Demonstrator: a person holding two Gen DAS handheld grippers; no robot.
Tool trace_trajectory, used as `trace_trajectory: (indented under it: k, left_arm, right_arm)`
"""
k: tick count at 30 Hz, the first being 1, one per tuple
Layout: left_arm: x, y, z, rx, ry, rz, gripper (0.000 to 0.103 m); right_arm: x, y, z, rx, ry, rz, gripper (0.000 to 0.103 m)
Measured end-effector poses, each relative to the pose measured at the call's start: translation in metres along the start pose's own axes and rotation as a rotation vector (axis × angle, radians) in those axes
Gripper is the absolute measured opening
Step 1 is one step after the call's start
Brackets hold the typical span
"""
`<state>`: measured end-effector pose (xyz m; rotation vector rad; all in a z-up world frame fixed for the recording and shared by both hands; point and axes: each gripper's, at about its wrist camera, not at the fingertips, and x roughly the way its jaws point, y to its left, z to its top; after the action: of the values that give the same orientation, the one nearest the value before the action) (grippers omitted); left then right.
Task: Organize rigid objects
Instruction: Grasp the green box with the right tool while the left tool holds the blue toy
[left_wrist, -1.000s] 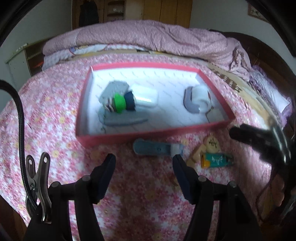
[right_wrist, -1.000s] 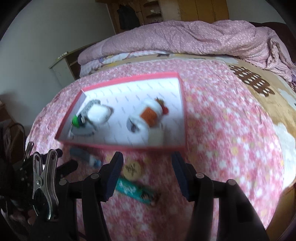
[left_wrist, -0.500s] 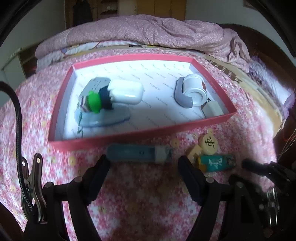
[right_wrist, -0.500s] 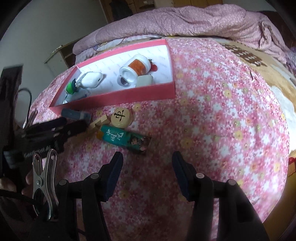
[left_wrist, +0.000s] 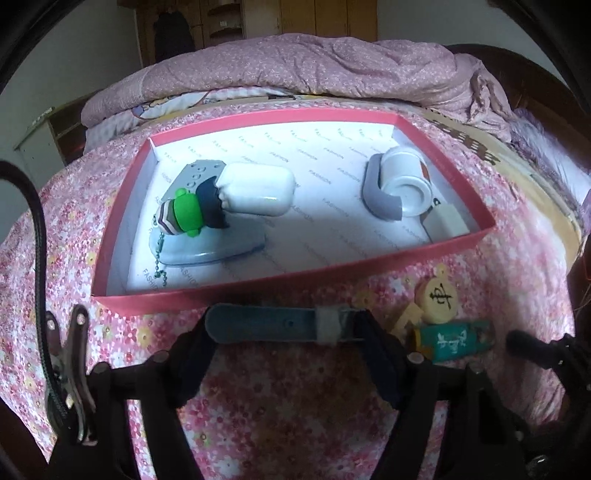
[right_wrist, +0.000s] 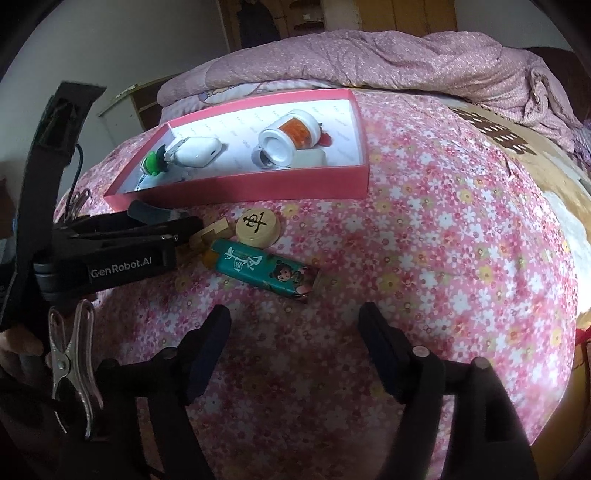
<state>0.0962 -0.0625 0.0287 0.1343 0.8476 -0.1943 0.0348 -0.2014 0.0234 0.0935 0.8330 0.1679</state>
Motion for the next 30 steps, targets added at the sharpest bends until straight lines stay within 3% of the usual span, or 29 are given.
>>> trace_trajectory:
  k: [17,21,30]
  left_arm:
    - [-0.025,0.052,-0.030,-0.114,-0.012,0.031,0.076]
    - [-0.027,0.059,-0.038,-0.135,-0.027,0.007,0.076]
    - [-0.028,0.059,-0.042,-0.125,-0.048,0.003,0.076]
  right_arm:
    - [0.005,0.017,0.008,0.092,0.010,0.010,0.077]
    - [0.013,0.028,0.016,0.100,0.007,-0.020,0.084]
    - [0.027,0.040,0.028,0.054,-0.017,-0.104,0.085]
